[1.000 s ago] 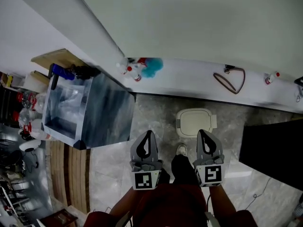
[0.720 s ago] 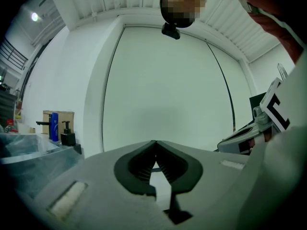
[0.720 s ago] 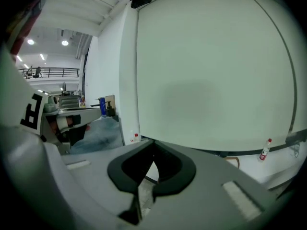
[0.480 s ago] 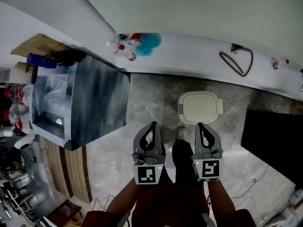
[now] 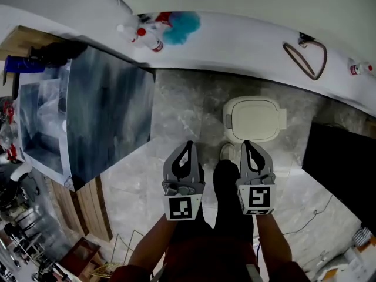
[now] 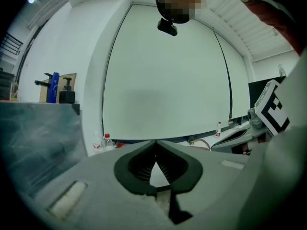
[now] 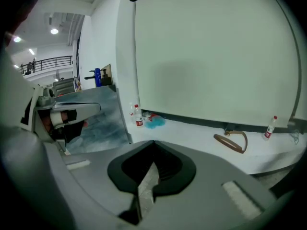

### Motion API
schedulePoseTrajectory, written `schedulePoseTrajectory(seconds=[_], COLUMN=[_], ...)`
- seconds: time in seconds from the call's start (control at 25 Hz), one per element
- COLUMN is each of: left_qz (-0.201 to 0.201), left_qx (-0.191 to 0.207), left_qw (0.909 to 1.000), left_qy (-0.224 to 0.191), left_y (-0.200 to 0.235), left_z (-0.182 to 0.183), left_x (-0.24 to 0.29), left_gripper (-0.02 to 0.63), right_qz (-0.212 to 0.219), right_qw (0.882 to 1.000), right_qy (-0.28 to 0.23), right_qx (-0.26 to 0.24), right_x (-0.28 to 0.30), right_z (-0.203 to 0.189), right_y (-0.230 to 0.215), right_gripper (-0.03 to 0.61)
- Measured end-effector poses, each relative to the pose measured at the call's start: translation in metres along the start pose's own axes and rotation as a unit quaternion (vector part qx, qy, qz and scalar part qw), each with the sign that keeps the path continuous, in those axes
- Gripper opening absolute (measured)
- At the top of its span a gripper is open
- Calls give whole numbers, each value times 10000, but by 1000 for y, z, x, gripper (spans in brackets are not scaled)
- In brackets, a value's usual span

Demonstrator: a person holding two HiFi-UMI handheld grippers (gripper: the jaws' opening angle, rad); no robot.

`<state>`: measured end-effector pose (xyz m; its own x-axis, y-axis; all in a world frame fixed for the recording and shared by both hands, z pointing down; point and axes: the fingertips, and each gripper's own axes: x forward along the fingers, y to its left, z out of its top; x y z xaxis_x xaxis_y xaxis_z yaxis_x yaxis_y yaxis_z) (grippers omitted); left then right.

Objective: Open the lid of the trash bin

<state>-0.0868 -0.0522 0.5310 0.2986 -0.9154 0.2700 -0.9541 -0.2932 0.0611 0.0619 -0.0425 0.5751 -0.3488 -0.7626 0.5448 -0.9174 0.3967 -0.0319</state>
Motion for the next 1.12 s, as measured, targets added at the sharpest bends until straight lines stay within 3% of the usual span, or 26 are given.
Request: schedulePoseTrajectory(seconds=[0.28, 0.88, 1.12], left_qz=[-60, -77, -47], left_qx=[-129, -316, -273], left_qw=[9994, 9955, 9942], left_qy=[305, 891, 1043], left_y=[11, 23, 29], left_z=[-62, -205, -229], left_x=[12, 35, 42], left_gripper=[-2, -2, -2], right_qz=[-103, -380, -325], right_qw=[9994, 9933, 9913], right_qy=[342, 1030, 1205], right_qx=[-39, 370, 427], right_x=[43, 118, 130], right_z=[-56, -185, -204], right_y=[1, -4, 0], right_gripper=[0, 0, 0])
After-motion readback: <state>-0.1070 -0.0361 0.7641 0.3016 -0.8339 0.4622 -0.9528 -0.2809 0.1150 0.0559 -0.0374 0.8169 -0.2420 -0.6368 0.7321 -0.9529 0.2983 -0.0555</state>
